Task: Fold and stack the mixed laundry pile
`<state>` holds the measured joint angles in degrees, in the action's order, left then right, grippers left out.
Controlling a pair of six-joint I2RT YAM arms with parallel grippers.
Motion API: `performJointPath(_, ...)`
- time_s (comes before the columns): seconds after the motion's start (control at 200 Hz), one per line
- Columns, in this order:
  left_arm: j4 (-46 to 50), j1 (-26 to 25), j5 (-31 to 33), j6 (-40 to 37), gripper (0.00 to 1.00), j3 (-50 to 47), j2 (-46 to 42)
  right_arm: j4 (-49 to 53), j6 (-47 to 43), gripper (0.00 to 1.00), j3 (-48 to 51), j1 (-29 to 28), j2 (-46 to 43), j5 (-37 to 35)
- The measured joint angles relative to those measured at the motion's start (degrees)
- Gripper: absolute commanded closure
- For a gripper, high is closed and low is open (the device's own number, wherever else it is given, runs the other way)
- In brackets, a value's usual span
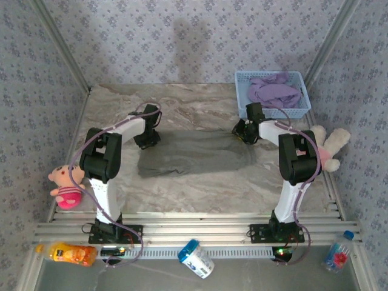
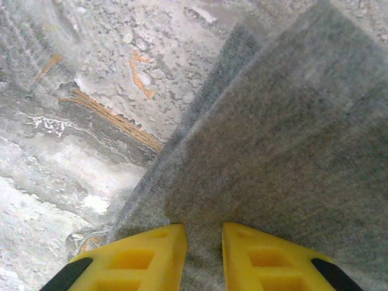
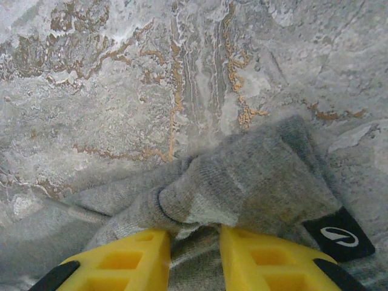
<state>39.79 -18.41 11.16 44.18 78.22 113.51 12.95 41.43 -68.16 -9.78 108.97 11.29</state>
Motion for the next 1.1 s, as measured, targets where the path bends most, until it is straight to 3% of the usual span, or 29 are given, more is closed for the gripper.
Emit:
performJointPath(0.125, 1.0, 0.0, 0.2, -1.2, 0.62, 0.4, 0.0, -0.8, -0.4, 0.56, 0.0, 0.2, -0.2, 1.5)
performJointPath(0.285, 5.5, -0.7, 0.2, -3.8, 0.34, 3.8, 0.0, 0.9, -2.8, 0.29, 0.0, 0.8, -3.5, 3.1)
performJointPath(0.41, 8.0, -2.8, 0.2, -5.3, 0.3, 9.4, -0.1, 5.1, -6.4, 0.19, 0.0, 1.9, -8.7, 3.5)
performJointPath(0.73, 8.2, -8.7, -3.1, -5.0, 0.29, 13.0, -1.4, 14.4, -11.7, 0.12, 11.6, 7.0, -22.4, 2.0)
performJointPath(0.939, 8.2, -9.9, -4.4, -3.8, 0.3, 13.0, -1.4, 14.1, -2.0, 0.12, 20.3, 8.5, -24.8, 3.8)
performJointPath(1.099, 8.0, -10.1, -4.5, -3.2, 0.29, 12.4, -1.4, 8.2, 11.1, 0.14, 25.5, 6.8, -25.9, 3.9)
